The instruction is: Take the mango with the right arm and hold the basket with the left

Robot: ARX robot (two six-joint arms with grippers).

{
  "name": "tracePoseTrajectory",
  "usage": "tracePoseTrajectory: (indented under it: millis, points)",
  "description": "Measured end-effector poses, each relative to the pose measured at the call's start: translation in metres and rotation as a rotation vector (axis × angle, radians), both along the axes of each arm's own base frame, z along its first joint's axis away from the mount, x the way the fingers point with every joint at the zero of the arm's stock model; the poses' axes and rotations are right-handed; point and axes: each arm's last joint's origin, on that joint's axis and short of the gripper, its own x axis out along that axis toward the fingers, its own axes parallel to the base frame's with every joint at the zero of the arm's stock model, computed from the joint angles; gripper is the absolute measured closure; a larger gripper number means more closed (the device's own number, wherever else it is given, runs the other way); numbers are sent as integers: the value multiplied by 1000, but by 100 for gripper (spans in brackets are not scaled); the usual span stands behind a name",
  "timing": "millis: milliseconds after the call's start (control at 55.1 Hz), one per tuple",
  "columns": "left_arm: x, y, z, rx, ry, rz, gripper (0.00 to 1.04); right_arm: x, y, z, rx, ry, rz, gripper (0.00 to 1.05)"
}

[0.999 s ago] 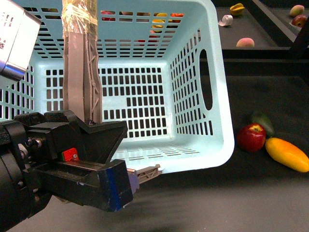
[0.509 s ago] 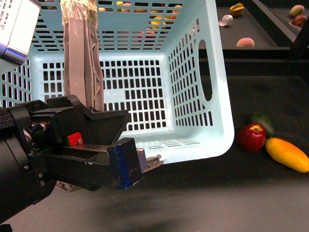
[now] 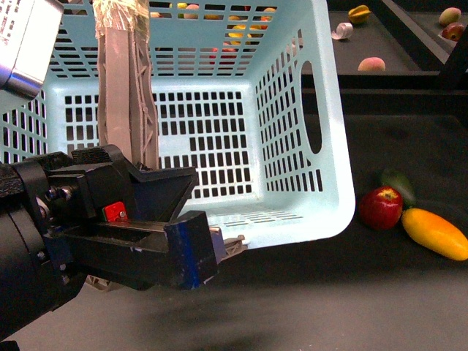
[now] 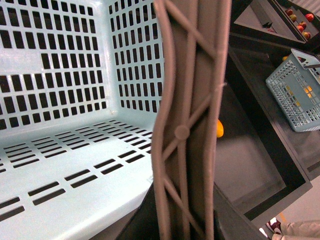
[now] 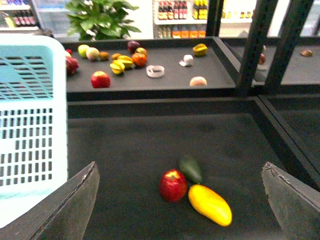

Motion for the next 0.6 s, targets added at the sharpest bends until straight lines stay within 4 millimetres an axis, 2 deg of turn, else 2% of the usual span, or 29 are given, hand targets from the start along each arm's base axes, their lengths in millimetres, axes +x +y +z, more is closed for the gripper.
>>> tracePoseTrajectory:
  millis: [200, 327, 472, 599]
  points:
    - [0, 0, 0, -1, 1, 0, 99, 39, -26, -15, -28, 92, -52, 8]
    - [0, 0, 0, -2, 1, 1, 99, 64, -42, -33, -34, 184, -65, 8]
    - [0, 0, 0, -1, 1, -1, 99, 92, -65, -76, -19, 382, -78, 8]
    - [0, 0, 0, -1, 1, 0, 99, 103, -76, -100, -31, 468, -74, 8]
